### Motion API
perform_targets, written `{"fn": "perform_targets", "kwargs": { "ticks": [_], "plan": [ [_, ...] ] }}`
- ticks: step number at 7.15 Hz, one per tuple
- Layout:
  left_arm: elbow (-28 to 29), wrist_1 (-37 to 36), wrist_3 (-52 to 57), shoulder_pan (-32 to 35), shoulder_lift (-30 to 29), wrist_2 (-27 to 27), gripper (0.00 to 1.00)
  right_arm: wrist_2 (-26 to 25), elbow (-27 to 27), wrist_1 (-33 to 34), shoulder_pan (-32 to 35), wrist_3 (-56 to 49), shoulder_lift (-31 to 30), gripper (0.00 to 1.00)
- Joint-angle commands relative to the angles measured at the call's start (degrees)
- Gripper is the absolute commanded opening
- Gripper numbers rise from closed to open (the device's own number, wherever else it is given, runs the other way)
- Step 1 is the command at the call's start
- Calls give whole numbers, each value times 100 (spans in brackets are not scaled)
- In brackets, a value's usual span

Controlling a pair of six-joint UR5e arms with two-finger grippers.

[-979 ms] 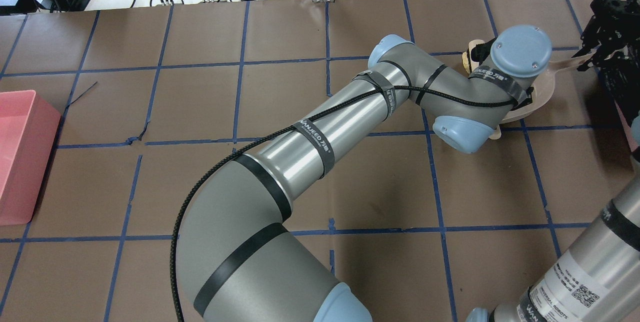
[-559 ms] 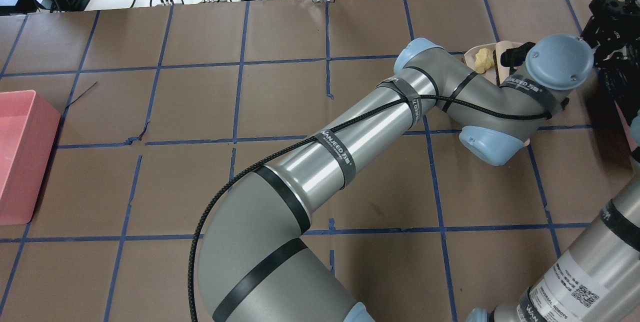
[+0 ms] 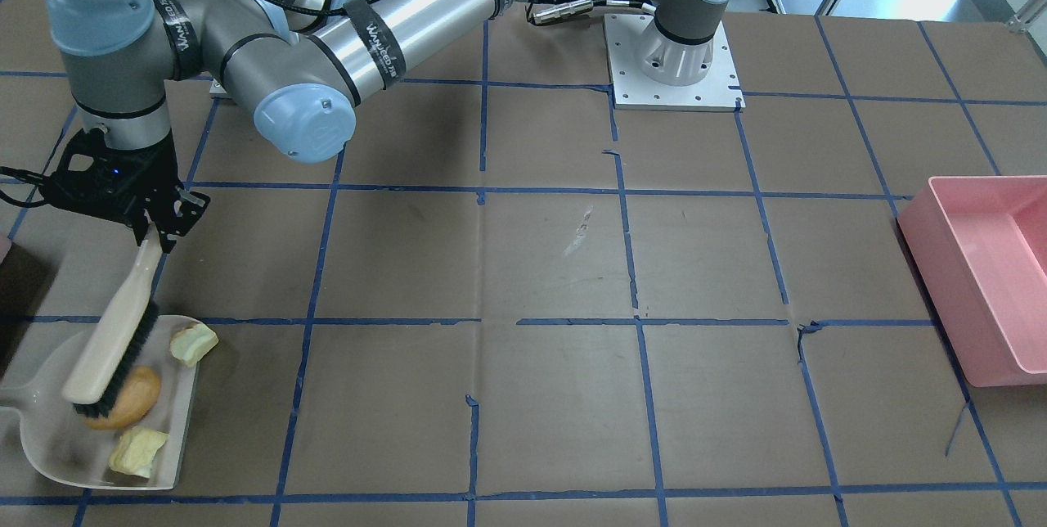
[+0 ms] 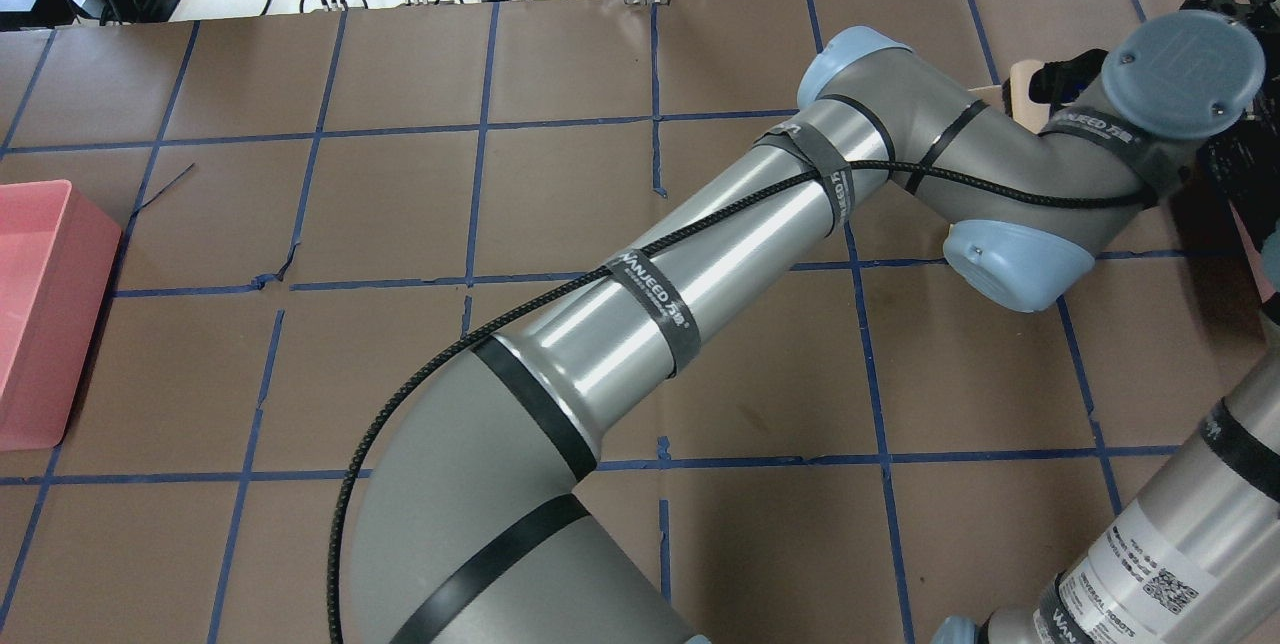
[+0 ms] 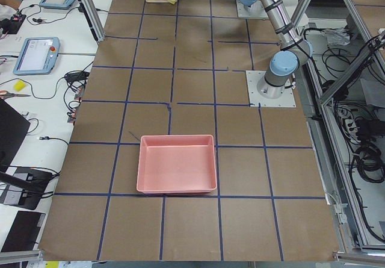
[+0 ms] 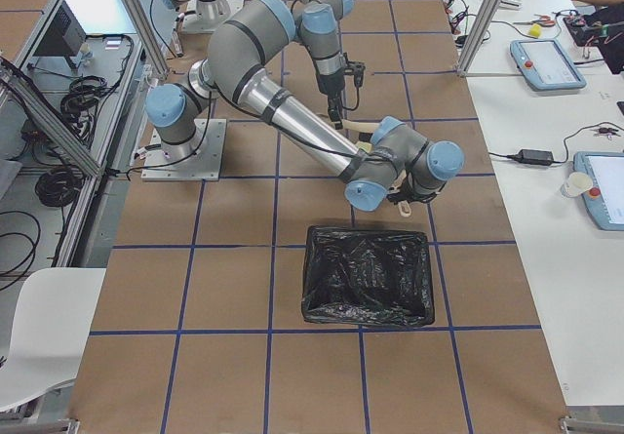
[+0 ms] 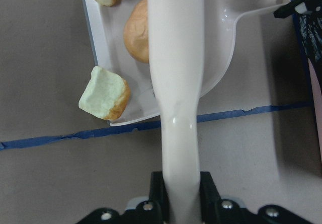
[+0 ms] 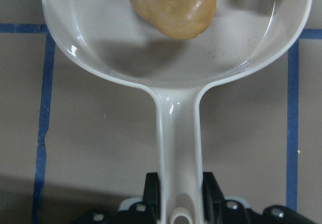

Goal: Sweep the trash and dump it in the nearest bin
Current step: 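Sweep the potato and sponge piece into the dustpan with the left gripper's brush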

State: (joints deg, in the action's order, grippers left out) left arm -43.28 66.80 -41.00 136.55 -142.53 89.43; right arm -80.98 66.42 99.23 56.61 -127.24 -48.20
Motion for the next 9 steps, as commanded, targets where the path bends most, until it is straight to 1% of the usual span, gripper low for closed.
{"fn": "perform_targets", "kwargs": {
  "ticks": [1, 2, 3, 4, 6, 7, 8, 9],
  "plan": [
    [-1290, 105, 153, -506, 618, -14, 1, 29, 3, -9, -1, -38, 21, 0],
    [-1950, -8, 197, -507, 865, -5, 1, 30, 3, -9, -1, -38, 12, 0],
    [-2261, -244, -90, -507, 928, -13, 1, 38, 12, -9, -1, -38, 21, 0],
    [-2247, -281, -519, -455, 851, -31, 1, 39, 12, -18, -1, -38, 21, 0],
    [-2212, -501, -786, -261, 780, -5, 1, 39, 20, -18, -1, -21, 21, 0],
    [-2098, -501, -830, -208, 745, -5, 1, 39, 20, -18, -1, -12, 21, 0],
    [-1862, -501, -979, -112, 614, -5, 1, 39, 20, -18, -1, -12, 21, 0],
    [-1503, -501, -1076, -68, 369, 4, 1, 39, 20, -18, -1, -12, 12, 0]
  ]
}}
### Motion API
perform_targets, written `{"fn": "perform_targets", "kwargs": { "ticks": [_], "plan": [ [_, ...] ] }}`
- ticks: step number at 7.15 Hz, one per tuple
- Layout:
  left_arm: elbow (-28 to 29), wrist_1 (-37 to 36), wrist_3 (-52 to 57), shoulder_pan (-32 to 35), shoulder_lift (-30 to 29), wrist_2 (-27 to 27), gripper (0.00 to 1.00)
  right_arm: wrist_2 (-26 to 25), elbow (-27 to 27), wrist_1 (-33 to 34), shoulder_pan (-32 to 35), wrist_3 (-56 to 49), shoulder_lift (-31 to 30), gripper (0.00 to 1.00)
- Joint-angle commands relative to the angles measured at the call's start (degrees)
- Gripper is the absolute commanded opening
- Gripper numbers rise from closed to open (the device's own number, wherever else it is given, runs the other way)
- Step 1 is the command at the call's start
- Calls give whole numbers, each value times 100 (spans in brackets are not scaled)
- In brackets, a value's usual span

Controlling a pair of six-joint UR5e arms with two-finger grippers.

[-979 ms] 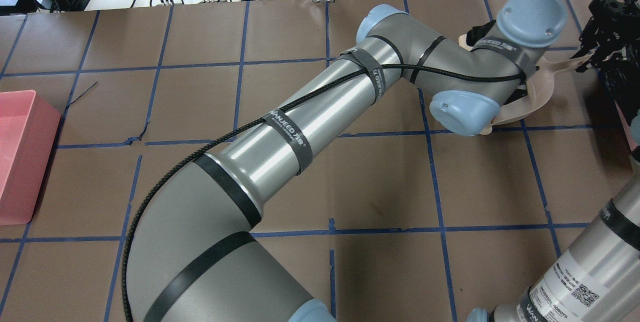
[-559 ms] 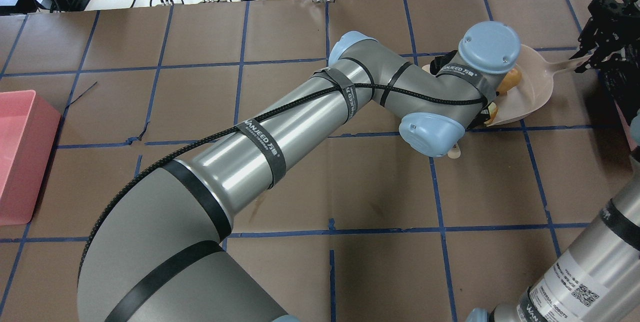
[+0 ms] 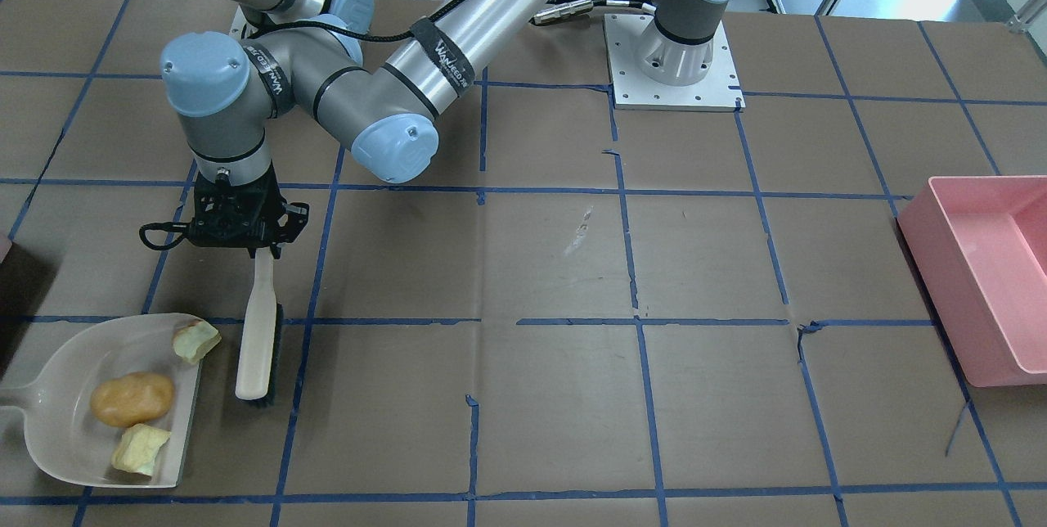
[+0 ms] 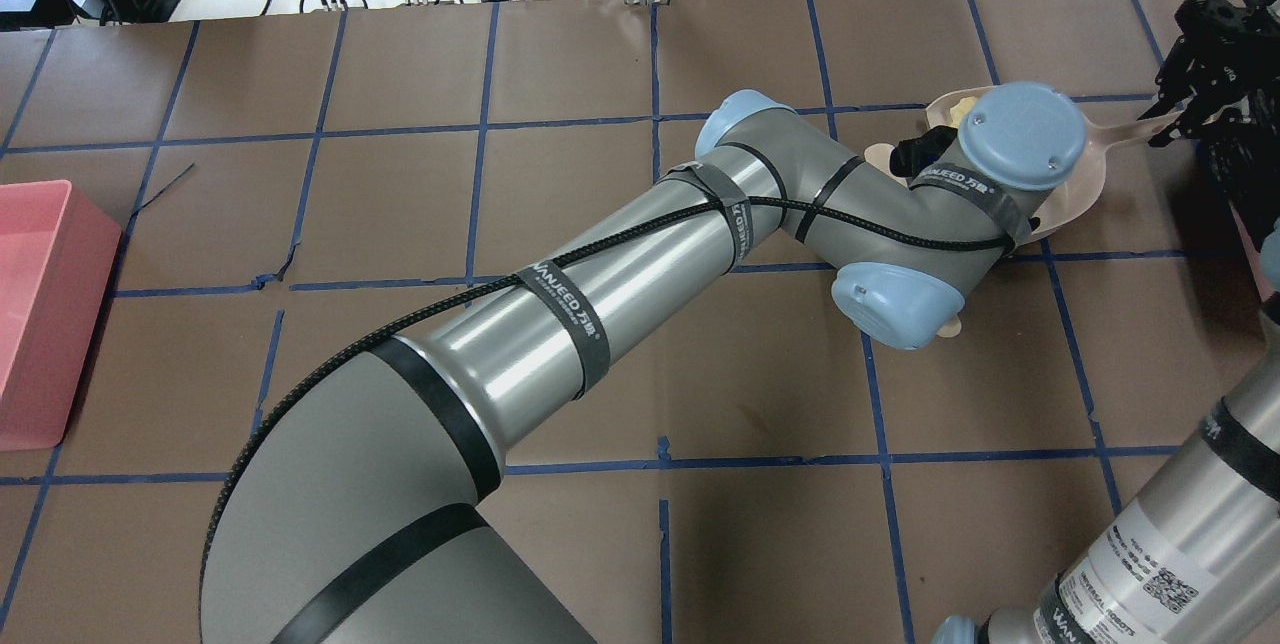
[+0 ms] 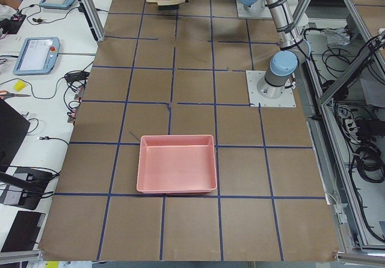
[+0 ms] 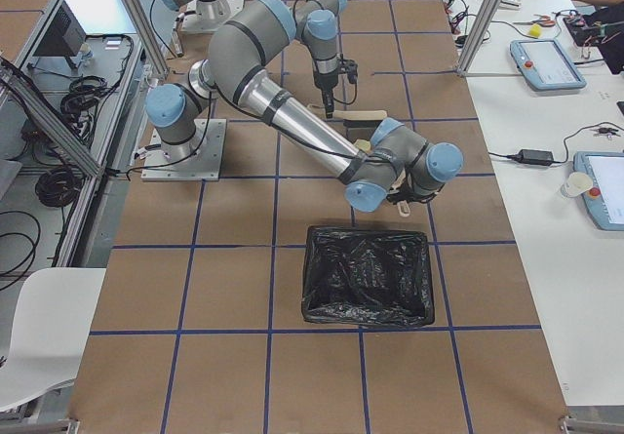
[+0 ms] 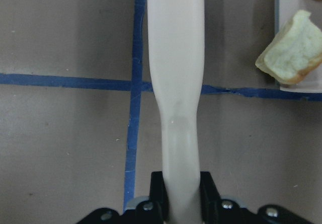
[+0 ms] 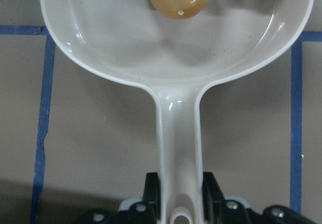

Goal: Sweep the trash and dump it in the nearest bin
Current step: 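Sweep the potato and sponge piece into the dustpan with the left gripper's brush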

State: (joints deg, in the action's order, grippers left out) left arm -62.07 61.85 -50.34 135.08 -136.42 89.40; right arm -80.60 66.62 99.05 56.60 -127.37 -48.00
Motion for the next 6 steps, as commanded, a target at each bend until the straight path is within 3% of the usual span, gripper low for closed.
{"fn": "perform_targets", "kwargs": {
  "ticks": [1, 6],
  "plan": [
    [745, -6, -195, 97, -480, 7, 1, 0, 0, 0, 0, 2, 1, 0],
    [1722, 3, -670, 247, -930, 69, 1, 0, 0, 0, 0, 2, 1, 0]
  ]
}}
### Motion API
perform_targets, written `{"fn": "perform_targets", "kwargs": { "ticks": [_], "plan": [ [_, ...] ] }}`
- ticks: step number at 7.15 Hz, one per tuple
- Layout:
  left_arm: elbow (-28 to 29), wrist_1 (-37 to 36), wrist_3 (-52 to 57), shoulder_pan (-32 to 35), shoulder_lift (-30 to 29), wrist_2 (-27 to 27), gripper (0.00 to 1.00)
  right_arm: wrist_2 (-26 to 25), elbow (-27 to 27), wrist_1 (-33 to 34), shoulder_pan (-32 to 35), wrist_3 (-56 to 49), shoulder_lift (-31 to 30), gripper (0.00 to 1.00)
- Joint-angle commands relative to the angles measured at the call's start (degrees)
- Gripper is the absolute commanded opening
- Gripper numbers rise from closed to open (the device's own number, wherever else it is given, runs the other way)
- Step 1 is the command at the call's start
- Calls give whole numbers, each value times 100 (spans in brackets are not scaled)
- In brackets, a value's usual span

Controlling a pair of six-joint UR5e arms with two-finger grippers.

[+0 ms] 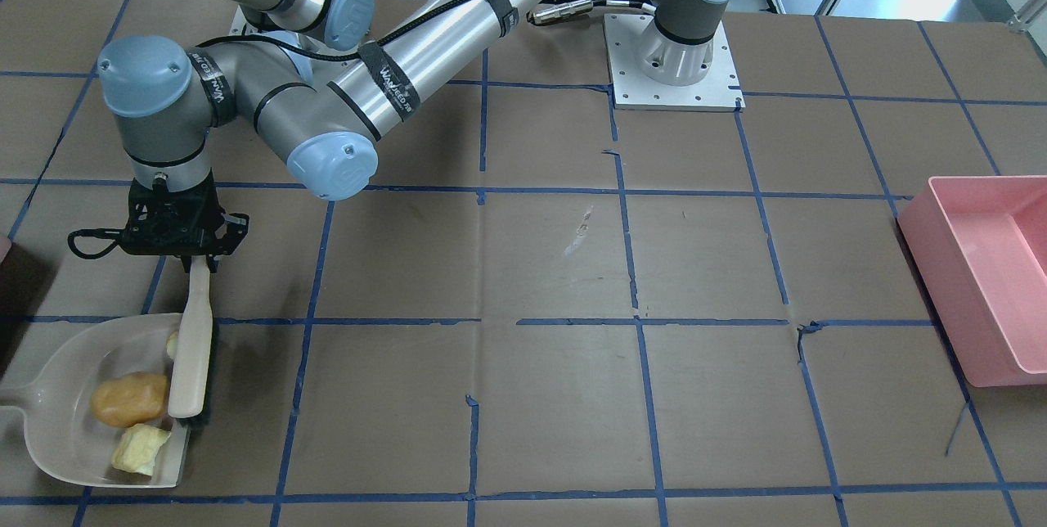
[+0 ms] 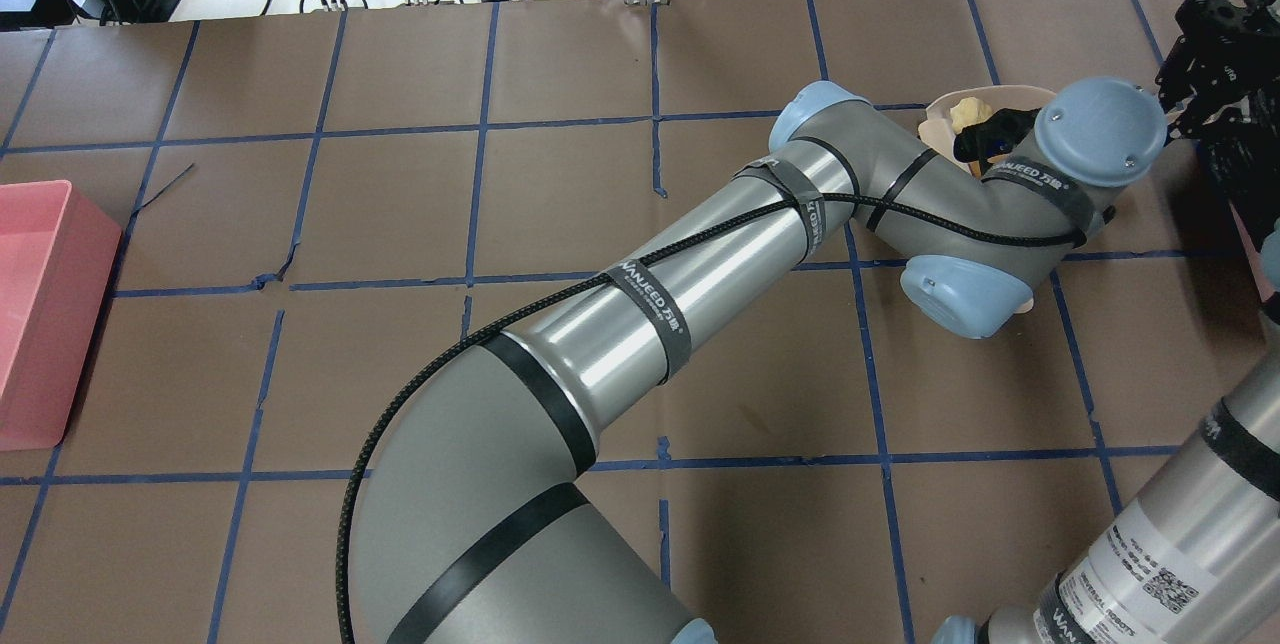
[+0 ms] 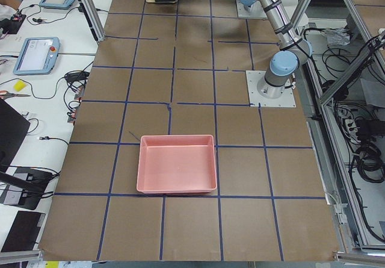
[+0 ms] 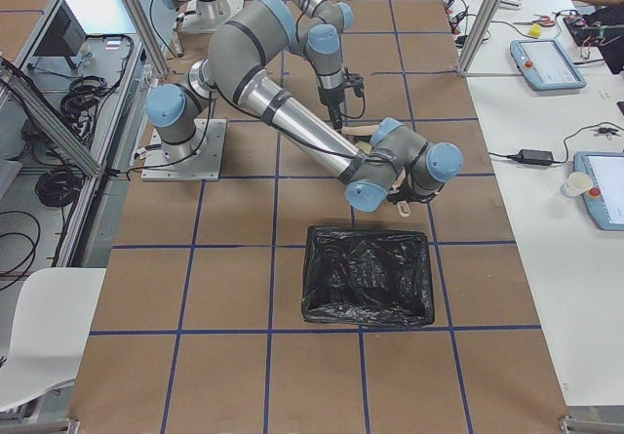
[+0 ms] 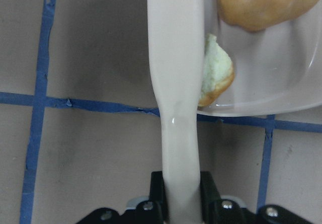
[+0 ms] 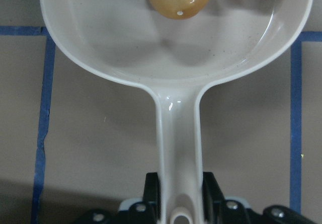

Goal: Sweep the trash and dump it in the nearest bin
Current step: 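Sweep the potato and sponge piece into the dustpan with the left gripper's brush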

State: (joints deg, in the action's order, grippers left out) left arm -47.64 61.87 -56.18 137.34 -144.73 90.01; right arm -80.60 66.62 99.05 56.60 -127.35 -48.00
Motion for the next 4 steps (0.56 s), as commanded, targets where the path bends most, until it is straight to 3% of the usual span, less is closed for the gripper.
{"fn": "perform_targets", "kwargs": {
  "ticks": [1, 4],
  "plan": [
    [647, 9, -104, 21, -247, -1, 1, 0, 0, 0, 0, 0, 1, 0],
    [1213, 26, -130, 30, -407, -10, 2, 9, -17, 0, -9, -44, 1, 0]
  ]
}}
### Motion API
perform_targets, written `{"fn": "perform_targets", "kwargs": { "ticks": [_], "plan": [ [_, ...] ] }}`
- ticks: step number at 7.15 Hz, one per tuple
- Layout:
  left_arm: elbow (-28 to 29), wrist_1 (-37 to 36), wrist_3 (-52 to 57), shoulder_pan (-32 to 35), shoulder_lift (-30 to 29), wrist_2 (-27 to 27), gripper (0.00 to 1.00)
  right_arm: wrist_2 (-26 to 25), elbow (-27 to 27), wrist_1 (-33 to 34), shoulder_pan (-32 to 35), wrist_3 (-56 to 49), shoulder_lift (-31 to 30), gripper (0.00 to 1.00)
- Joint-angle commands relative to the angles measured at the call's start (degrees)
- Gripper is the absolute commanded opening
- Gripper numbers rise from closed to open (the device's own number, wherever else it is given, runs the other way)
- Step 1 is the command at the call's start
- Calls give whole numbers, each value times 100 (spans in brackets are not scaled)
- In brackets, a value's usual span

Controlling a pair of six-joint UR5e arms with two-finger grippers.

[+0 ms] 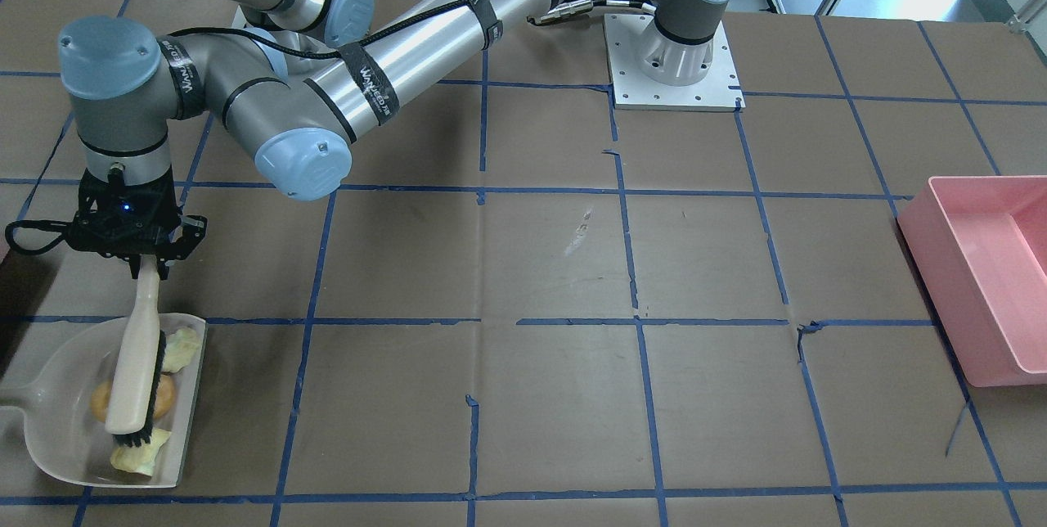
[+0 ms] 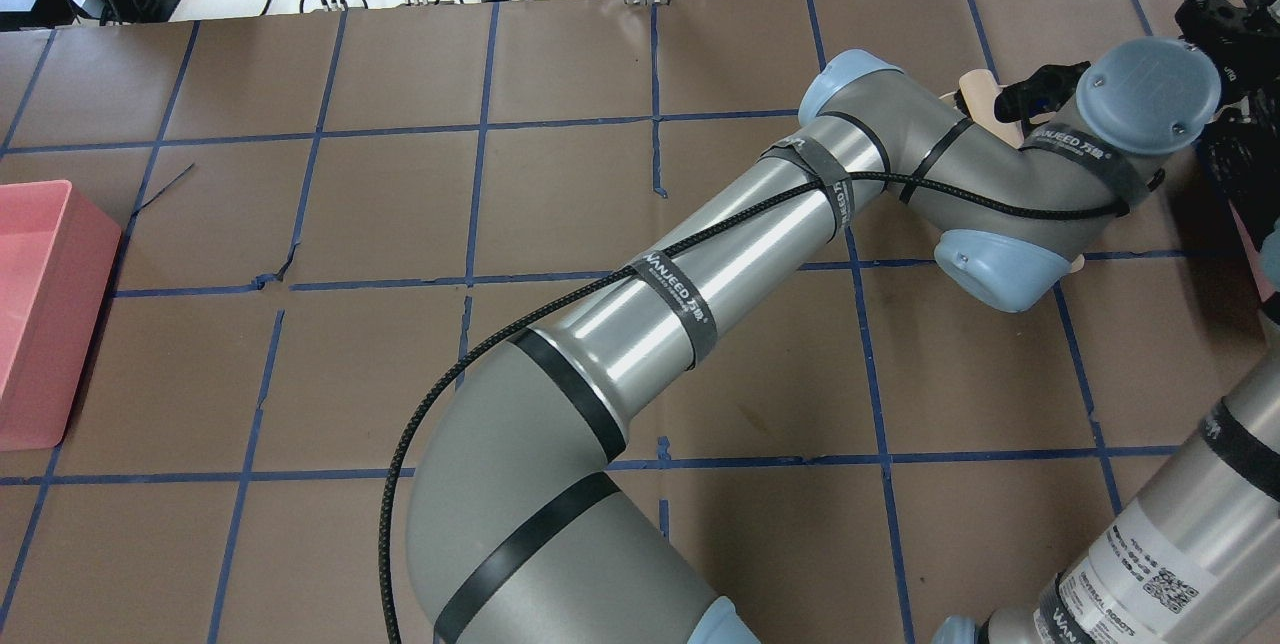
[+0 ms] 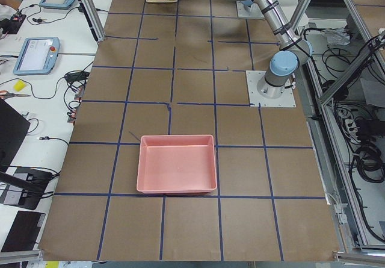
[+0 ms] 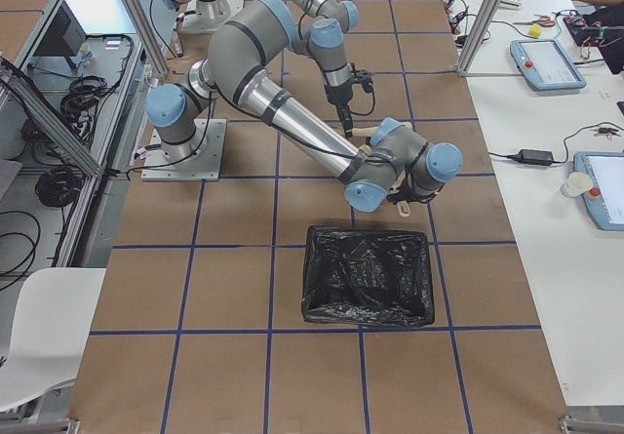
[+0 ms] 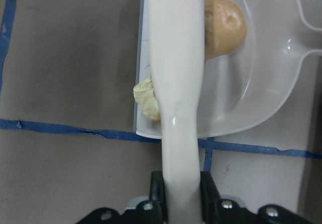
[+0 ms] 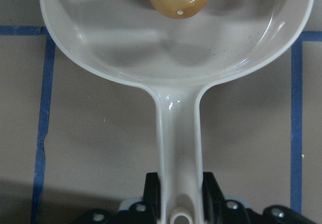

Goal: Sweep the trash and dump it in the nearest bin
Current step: 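Sweep the potato and sponge piece into the dustpan with the left gripper's brush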

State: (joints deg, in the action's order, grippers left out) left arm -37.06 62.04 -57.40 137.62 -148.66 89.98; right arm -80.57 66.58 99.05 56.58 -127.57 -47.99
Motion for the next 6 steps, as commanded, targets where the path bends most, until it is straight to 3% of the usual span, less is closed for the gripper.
{"fn": "perform_targets", "kwargs": {
  "ticks": [1, 3, 6],
  "plan": [
    [25, 427, 366, 11, 213, 2, 2, 94, -14, 0, -33, -5, -9, 0],
    [-1120, 791, 1534, -451, 1159, -25, 2, 330, -40, -96, -86, 30, -79, 0],
    [-4210, 792, 2590, -1559, 3292, -60, 2, 1794, -66, -815, -612, 180, -228, 0]
  ]
}}
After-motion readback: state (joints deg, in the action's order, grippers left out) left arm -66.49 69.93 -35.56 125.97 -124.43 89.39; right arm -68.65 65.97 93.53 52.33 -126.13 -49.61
